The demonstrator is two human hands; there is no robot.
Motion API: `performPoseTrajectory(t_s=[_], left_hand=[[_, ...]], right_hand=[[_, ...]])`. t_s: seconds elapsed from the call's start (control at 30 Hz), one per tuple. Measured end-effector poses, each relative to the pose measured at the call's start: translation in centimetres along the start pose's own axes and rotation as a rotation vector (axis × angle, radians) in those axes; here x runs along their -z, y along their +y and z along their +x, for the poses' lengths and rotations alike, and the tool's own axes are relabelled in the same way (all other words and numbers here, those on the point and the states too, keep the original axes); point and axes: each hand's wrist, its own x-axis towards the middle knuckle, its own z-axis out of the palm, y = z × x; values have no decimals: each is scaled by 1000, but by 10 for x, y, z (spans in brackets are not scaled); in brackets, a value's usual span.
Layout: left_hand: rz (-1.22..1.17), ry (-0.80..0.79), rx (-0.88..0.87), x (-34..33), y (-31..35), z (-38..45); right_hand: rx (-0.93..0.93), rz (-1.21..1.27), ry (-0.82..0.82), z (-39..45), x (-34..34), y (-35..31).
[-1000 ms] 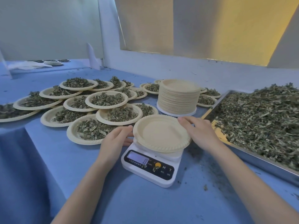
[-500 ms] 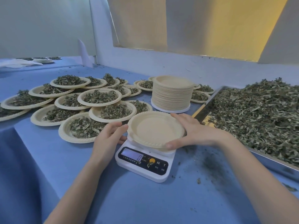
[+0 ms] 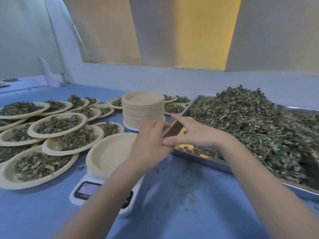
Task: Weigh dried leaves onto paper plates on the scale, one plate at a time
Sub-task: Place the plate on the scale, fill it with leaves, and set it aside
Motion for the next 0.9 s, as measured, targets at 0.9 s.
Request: performPoseTrajectory(t_s=[0.9], left_hand=[[68, -934, 264, -88, 51, 94]], right_hand=[[-389, -632, -277, -18, 72, 119]])
